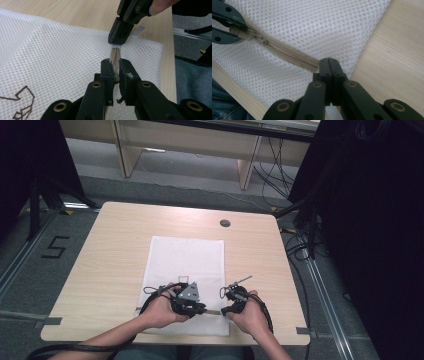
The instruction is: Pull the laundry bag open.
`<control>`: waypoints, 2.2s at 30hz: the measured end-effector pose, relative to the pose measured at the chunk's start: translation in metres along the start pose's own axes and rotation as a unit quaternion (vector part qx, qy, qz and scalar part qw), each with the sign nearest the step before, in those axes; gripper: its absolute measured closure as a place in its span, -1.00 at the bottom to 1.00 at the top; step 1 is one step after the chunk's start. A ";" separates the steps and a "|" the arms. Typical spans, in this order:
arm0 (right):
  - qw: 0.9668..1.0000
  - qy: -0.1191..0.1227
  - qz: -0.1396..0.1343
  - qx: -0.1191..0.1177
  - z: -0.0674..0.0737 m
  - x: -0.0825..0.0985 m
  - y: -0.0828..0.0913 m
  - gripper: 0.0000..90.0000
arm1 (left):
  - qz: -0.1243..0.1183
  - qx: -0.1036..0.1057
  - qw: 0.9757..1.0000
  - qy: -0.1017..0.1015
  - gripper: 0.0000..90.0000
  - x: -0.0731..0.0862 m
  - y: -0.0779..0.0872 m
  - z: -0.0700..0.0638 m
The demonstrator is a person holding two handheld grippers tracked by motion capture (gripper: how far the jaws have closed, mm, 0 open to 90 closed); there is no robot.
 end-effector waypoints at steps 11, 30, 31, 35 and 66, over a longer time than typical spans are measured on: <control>1.000 0.012 -0.004 0.002 -0.001 -0.001 -0.001 1.00 | 0.001 -0.001 1.000 0.008 0.82 0.001 0.002 0.000; 1.000 0.012 -0.004 0.001 -0.001 -0.001 -0.001 1.00 | 0.000 -0.004 1.000 0.010 0.82 0.004 0.007 -0.001; 1.000 0.012 -0.004 0.002 -0.001 -0.001 -0.001 1.00 | 0.001 -0.005 1.000 0.009 0.82 0.004 0.008 0.000; 1.000 0.011 -0.004 0.001 -0.001 -0.001 -0.001 1.00 | 0.002 -0.006 1.000 0.003 0.82 0.005 0.010 0.002; 1.000 0.012 -0.004 0.001 -0.001 -0.001 -0.001 1.00 | -0.005 -0.009 1.000 0.020 0.82 0.012 0.026 0.004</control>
Point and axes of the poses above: each handheld gripper's, and its own axes: y roughly backward along the jaws, x roughly out of its underside, z roughly to its left, the point moved 4 cm from there along -y, roughly forward along the jaws, and after that the axes turned 2 degrees about z, right-handed, at the moved point
